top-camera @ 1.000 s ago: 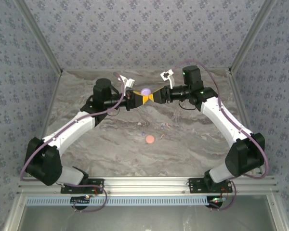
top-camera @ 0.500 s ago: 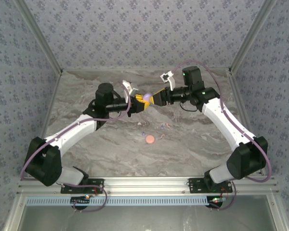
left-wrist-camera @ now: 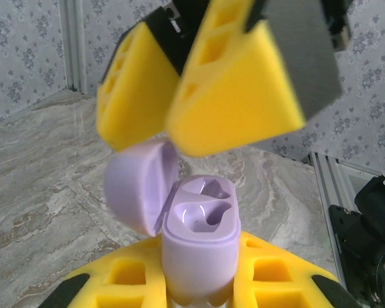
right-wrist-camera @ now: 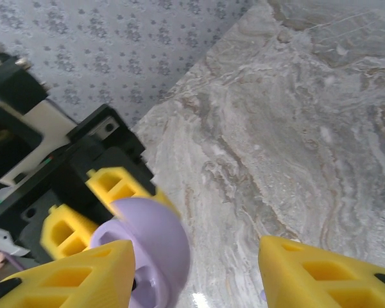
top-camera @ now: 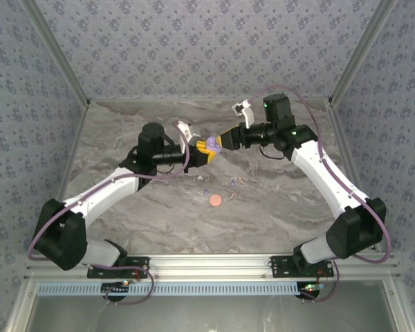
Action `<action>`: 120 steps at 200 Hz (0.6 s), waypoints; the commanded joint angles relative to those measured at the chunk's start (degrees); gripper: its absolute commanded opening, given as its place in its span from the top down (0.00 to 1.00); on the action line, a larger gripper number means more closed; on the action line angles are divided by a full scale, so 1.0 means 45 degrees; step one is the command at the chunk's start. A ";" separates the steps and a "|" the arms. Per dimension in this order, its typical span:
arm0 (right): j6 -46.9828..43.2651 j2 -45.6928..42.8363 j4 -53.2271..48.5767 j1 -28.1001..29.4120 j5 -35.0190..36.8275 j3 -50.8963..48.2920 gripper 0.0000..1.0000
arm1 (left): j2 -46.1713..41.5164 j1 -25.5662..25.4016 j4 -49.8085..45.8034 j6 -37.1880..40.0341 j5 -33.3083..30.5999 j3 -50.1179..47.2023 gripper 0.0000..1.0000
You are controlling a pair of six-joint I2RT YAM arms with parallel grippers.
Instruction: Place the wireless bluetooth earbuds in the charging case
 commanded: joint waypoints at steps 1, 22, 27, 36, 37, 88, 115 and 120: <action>0.0147 -0.0230 -0.0285 -0.0064 0.0857 0.0387 0.44 | -0.0631 -0.0124 0.0466 0.0366 0.0405 0.0005 0.83; 0.0195 -0.0339 -0.0296 -0.0136 0.0993 0.0323 0.43 | -0.0672 -0.0119 0.0577 0.0367 0.0144 -0.0176 0.83; 0.0196 -0.0408 -0.0297 -0.0128 0.1036 0.0297 0.42 | -0.0672 -0.0114 0.0630 0.0347 0.0102 -0.0236 0.83; 0.0196 -0.0538 -0.0321 -0.0144 0.1181 0.0223 0.41 | -0.0682 -0.0113 0.0817 0.0281 -0.0001 -0.0362 0.83; 0.0196 -0.0541 -0.0328 -0.0145 0.1210 0.0218 0.41 | -0.0687 -0.0121 0.0838 0.0284 -0.0019 -0.0373 0.83; 0.0296 -0.1524 -0.0933 -0.0637 0.3057 -0.0528 0.40 | -0.0523 -0.0085 0.2062 -0.0168 -0.0123 -0.1037 0.83; 0.0498 -0.1549 -0.1524 -0.1252 0.3588 -0.1282 0.39 | -0.0347 -0.0061 0.2646 -0.0495 -0.0037 -0.1214 0.82; 0.0606 -0.1555 -0.1508 -0.1375 0.3638 -0.1494 0.39 | -0.0307 -0.0070 0.2770 -0.0600 -0.0038 -0.1253 0.82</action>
